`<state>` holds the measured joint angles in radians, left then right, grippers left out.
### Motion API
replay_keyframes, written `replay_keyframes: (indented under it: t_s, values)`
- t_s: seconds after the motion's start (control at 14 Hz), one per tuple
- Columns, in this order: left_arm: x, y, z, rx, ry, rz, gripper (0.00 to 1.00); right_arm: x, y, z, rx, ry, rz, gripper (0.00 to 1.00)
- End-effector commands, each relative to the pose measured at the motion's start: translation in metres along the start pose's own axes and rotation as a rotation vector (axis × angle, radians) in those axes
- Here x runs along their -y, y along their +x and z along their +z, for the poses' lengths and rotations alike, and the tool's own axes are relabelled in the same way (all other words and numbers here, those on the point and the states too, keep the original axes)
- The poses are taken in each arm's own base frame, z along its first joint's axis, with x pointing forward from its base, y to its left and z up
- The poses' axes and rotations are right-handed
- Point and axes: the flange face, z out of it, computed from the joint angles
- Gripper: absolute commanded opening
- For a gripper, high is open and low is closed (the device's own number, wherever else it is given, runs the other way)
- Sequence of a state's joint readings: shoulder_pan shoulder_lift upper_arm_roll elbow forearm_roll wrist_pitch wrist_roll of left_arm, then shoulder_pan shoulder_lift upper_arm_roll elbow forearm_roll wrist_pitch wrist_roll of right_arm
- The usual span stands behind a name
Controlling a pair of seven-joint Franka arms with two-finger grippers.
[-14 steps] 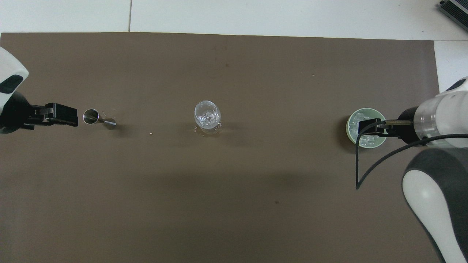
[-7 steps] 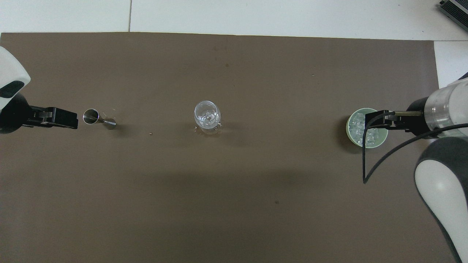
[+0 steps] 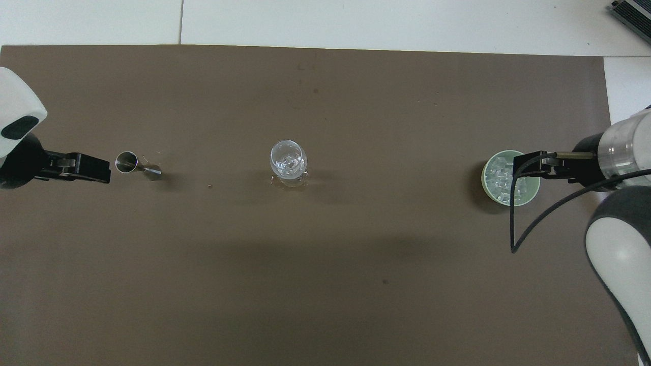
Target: Pour wine and add ice with both arms
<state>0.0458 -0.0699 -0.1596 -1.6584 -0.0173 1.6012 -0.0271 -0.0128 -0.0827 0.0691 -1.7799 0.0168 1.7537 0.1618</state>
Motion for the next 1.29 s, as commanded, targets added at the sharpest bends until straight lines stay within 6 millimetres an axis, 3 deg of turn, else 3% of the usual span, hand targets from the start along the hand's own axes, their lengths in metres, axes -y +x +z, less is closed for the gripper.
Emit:
replay_keyframes:
  t_s: [0.0, 0.21, 0.5, 1.22]
  values:
    - [0.003, -0.01, 0.002, 0.01, 0.013, 0.011, 1.0, -0.005, 0.003, 0.001, 0.013, -0.015, -0.019, 1.0]
    - [0.007, -0.013, 0.003, 0.018, 0.014, 0.002, 1.0, -0.007, 0.004, -0.003, 0.012, -0.018, -0.021, 1.0]
    - [0.008, -0.014, 0.003, 0.025, 0.014, -0.001, 1.0, 0.003, 0.013, -0.026, 0.032, -0.018, -0.027, 1.0]
    - [0.008, -0.015, 0.003, 0.027, 0.014, -0.001, 1.0, 0.002, 0.016, -0.034, 0.059, -0.02, -0.028, 1.0]
